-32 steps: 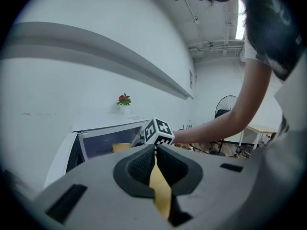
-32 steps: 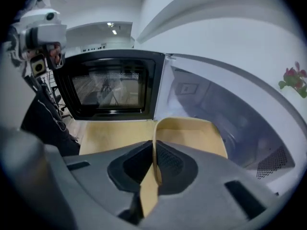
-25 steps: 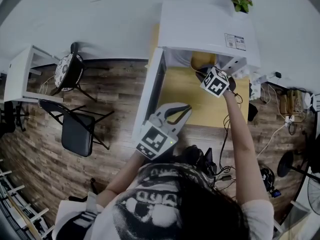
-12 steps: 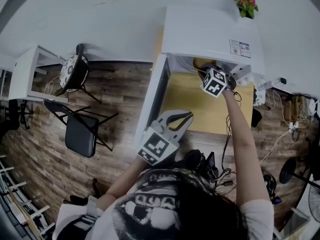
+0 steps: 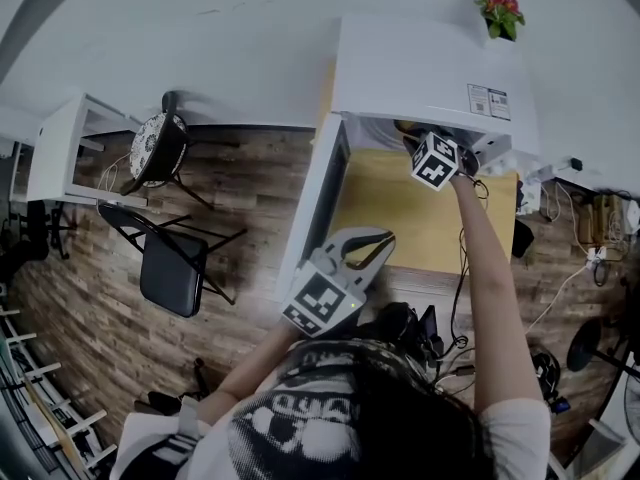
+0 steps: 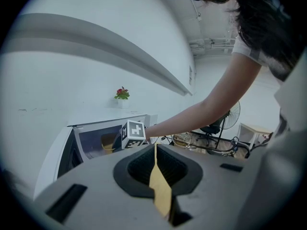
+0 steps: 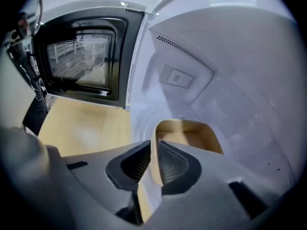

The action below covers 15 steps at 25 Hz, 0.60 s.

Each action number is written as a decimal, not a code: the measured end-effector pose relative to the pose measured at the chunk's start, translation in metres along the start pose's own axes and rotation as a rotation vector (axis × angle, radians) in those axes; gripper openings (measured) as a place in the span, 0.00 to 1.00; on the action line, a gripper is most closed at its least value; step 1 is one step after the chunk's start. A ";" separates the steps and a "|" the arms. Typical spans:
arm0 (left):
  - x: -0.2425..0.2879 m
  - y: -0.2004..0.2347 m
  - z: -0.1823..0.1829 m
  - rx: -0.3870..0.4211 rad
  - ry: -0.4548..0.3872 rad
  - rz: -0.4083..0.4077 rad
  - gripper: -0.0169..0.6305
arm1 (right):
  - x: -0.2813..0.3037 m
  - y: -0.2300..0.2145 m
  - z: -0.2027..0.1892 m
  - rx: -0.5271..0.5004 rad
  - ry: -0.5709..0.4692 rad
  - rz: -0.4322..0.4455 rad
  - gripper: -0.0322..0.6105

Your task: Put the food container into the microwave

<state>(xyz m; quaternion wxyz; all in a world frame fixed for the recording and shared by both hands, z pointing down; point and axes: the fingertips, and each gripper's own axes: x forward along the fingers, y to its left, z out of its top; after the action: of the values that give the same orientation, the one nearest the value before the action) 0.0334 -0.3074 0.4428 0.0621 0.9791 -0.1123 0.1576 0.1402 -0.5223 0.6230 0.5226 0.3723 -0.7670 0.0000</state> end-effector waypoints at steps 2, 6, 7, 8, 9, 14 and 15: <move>0.001 -0.001 0.000 0.005 0.001 -0.008 0.04 | -0.006 0.000 0.003 0.026 -0.020 -0.016 0.19; 0.003 -0.001 -0.001 0.013 -0.001 -0.023 0.04 | -0.026 0.004 0.008 0.106 -0.080 -0.048 0.21; 0.003 -0.002 0.000 0.015 -0.002 -0.030 0.04 | -0.032 0.007 0.008 0.128 -0.095 -0.056 0.22; 0.003 -0.003 0.000 0.017 -0.003 -0.037 0.04 | -0.040 0.010 0.007 0.150 -0.108 -0.064 0.22; 0.004 -0.003 0.000 0.022 -0.003 -0.044 0.04 | -0.047 0.014 0.006 0.173 -0.121 -0.072 0.22; 0.008 -0.006 -0.005 0.044 0.015 -0.073 0.04 | -0.083 0.037 -0.004 0.314 -0.185 -0.116 0.22; 0.010 -0.007 -0.007 0.048 0.020 -0.079 0.04 | -0.090 0.044 -0.008 0.343 -0.190 -0.122 0.22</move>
<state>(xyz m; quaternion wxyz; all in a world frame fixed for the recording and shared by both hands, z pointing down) 0.0419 -0.3012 0.4519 0.0457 0.9824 -0.0690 0.1677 0.1376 -0.4364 0.5713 0.3757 0.4998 -0.7778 0.0640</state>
